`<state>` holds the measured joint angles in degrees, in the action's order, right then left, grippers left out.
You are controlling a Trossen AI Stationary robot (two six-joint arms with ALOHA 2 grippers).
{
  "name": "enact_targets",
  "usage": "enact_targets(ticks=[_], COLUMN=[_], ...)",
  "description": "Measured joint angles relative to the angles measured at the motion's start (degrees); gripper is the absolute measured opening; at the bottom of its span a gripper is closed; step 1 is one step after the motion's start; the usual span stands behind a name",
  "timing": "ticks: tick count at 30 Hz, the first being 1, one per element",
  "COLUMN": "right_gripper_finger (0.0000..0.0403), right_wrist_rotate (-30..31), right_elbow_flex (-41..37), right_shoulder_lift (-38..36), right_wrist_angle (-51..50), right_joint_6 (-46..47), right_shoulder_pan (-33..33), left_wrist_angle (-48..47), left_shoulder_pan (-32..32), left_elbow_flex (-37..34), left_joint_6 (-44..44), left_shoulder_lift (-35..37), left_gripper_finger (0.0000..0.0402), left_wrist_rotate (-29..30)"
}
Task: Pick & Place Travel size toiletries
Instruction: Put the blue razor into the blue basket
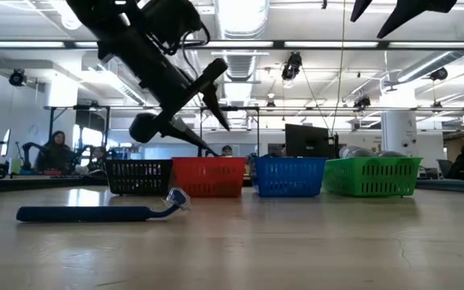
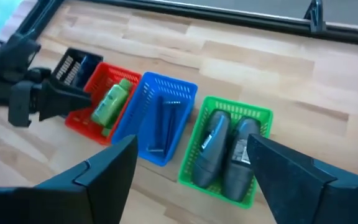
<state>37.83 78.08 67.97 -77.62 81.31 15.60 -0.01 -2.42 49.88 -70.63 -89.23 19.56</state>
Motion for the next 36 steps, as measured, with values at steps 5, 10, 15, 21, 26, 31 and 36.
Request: enact_targets(ticks=[5,10,15,21,26,31,36], right_gripper_finger=[0.0306,0.0309,0.0295,0.0275,0.0262,0.0251,0.0247], right_wrist_rotate=[-1.1,-5.1,-6.2,-6.9,-6.9,-7.0,-7.0], right_elbow_flex=[0.0,-0.1,-2.0,-5.7,-8.6,-10.1,-10.8], right_shoulder_lift=[-2.1,-5.1,-8.4,-11.8,-13.8,-14.7,-14.7], right_wrist_angle=[0.0,0.0,-0.1,-0.1,-0.1,0.2,0.4], right_joint_6=[-6.5,-12.7,-16.1,-17.0,-17.0,-16.9,-16.8], right_shoulder_pan=[0.0,0.0,0.0,0.0,0.0,0.0,0.0], left_wrist_angle=[-2.1,-2.1,-6.1,-24.2,-27.1,-27.5,-26.8], left_shoulder_pan=[0.2,2.5,11.0,22.7,27.2,29.3,30.8], left_elbow_flex=[2.5,4.9,7.0,9.9,9.9,9.7,10.9], left_joint_6=[0.8,14.2,37.0,44.3,40.1,39.5,39.7], left_shoulder_lift=[-0.9,-0.6,-0.7,-0.8,-0.8,-2.3,-7.8], left_gripper_finger=[0.0251,0.025,0.0249,0.025,0.025,0.025,0.025], left_wrist_rotate=[0.4,-10.1,-24.2,-14.4,-12.6,-12.6,-15.2])
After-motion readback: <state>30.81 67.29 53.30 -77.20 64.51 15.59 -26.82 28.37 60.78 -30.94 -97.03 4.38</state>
